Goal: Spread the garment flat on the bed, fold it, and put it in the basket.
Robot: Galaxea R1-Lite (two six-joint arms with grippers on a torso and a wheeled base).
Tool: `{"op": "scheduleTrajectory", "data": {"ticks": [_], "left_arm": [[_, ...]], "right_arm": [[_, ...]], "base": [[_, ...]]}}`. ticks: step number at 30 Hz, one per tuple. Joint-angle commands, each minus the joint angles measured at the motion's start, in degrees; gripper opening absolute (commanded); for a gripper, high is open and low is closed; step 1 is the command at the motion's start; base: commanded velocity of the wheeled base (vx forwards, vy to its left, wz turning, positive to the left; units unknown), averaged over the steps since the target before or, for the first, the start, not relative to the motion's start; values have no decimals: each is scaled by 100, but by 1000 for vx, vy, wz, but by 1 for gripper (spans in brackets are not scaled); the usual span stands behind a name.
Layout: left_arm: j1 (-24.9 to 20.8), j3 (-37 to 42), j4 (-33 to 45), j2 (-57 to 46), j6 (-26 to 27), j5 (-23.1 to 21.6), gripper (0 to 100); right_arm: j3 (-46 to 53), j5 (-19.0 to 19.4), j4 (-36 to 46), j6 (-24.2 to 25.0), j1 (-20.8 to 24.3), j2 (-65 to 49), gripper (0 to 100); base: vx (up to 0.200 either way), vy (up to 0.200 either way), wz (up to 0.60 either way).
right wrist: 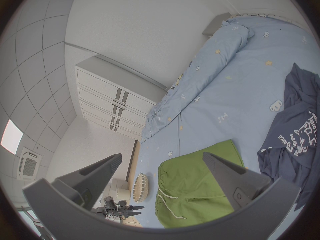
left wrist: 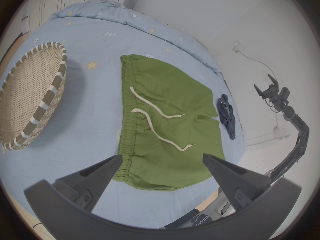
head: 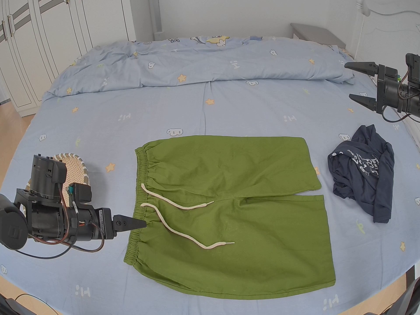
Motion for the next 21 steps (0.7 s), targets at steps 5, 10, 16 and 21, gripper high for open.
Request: {"op": "scheduleTrajectory", "data": {"ticks": [5, 10, 16, 21], "left_arm": [[4, -169, -599, -733, -448, -515, 100], [-14, -125, -775, -1497, -1247, -541, 100], [189, 745, -801, -2033, -1089, -480, 100], [435, 1721, -845, -2121, -500, -453, 100]], "right_arm": [[2339, 332, 10, -1773, -36, -1144, 100], [3288, 517, 1, -2037, -212, -1724, 100], [4826, 508, 18, -2687, -265, -2963, 100], [5828, 473, -8, -2898, -309, -3324, 100]], "base": [[0, 0, 0], [0, 0, 0], [0, 0, 0], [0, 0, 0]]}}
